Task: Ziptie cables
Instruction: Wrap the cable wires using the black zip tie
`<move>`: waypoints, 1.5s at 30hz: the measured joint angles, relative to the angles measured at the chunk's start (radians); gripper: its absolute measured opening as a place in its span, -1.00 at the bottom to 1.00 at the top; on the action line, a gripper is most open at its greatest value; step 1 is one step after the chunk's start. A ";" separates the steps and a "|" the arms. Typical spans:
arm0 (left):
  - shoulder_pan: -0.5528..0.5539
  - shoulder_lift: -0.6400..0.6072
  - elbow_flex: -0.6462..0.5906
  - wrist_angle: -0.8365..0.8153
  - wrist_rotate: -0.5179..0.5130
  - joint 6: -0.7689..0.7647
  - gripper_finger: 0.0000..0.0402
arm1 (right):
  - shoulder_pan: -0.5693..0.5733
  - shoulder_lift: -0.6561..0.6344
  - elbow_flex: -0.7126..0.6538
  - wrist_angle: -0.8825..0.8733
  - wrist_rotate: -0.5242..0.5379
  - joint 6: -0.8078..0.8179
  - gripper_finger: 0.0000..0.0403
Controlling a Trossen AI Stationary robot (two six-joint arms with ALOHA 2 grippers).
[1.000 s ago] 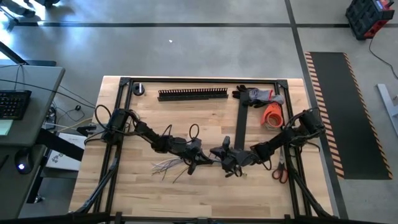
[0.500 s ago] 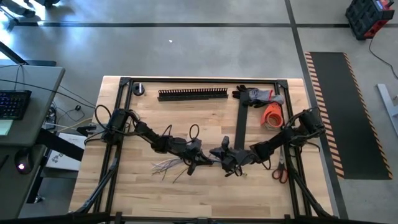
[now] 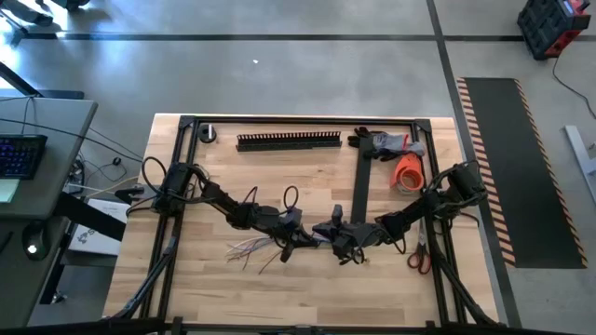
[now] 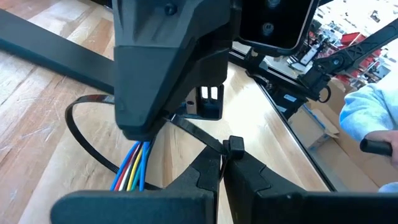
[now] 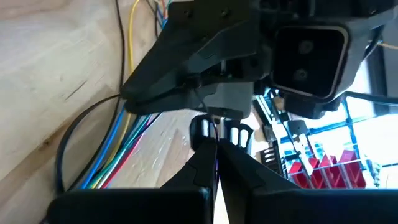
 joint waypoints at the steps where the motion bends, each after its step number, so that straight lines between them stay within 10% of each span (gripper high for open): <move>1: 0.000 0.000 0.000 0.000 0.000 0.000 -1.00 | 0.000 0.000 0.000 0.001 -0.001 -0.002 -1.00; 45: 0.000 0.000 0.001 0.016 0.037 0.017 -1.00 | -0.034 0.000 -0.068 0.084 -0.113 0.107 -1.00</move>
